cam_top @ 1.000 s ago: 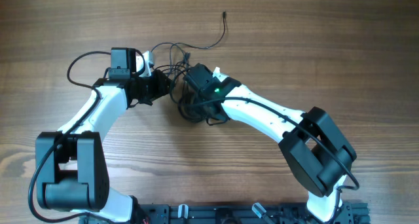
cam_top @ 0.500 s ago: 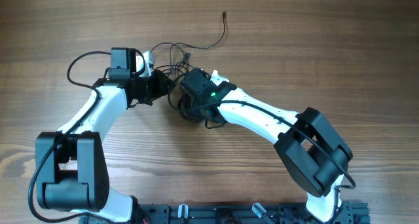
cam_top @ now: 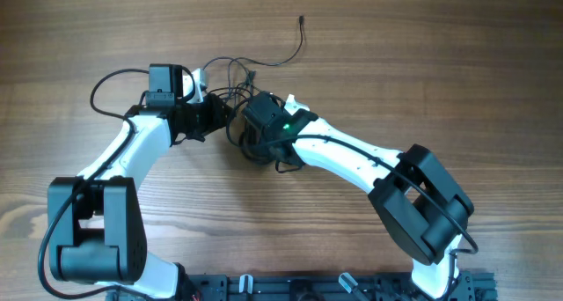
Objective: Untangle cables
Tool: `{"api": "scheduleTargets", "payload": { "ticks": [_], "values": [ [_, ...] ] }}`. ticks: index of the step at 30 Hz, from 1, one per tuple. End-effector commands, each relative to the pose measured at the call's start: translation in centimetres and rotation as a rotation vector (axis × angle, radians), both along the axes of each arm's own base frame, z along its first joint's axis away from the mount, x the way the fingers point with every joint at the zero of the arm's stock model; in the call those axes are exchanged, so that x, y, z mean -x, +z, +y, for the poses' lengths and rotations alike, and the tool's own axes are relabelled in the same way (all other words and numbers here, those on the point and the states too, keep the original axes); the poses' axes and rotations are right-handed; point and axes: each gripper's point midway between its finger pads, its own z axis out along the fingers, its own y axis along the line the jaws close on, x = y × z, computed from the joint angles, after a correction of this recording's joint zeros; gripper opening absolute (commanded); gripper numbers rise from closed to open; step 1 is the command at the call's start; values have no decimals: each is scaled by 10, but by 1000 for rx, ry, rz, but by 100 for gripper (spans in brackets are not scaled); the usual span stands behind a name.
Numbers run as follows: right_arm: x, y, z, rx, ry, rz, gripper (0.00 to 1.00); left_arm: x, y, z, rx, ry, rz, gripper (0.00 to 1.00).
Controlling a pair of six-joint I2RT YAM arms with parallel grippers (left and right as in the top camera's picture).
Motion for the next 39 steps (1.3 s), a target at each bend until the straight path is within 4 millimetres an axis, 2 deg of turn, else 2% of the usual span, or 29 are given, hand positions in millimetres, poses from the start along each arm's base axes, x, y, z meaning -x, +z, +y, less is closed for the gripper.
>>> {"api": "scheduleTargets", "payload": {
  "ticks": [1,11,16,19,24,27,28,30,32,34,35,39],
  "values": [
    [1,-5,-2,12,-13,1,26,-5,8,2,-10,5,-28,32],
    [0,-6,-6,30,-12,-8,26,-5,8,2,-10,5,-28,32],
    [3,-21,-12,29,-40,-25,25,-5,8,2,-10,5,-28,33],
    [2,-27,-13,22,-37,-39,16,-5,8,2,-10,5,-28,33],
    [1,-26,-16,45,129,-26,5,-5,8,2,-10,5,-28,33],
    [1,-5,3,-188,379,92,5,-2,13,-6,40,-23,-27,34],
    [5,6,13,-331,524,105,4,-2,13,-7,44,-28,-28,31],
    [7,17,10,-437,682,91,5,-1,13,-7,44,-28,-24,29],
    [7,14,-7,-423,716,105,4,0,13,-11,43,-55,-32,30],
    [2,13,-18,-415,684,117,24,4,17,-23,63,-129,-62,35],
    [1,13,-20,-421,678,117,6,5,17,-29,62,-145,-66,36],
    [2,3,-30,-357,657,134,4,14,18,-53,48,-253,-97,34]
  ]
}}
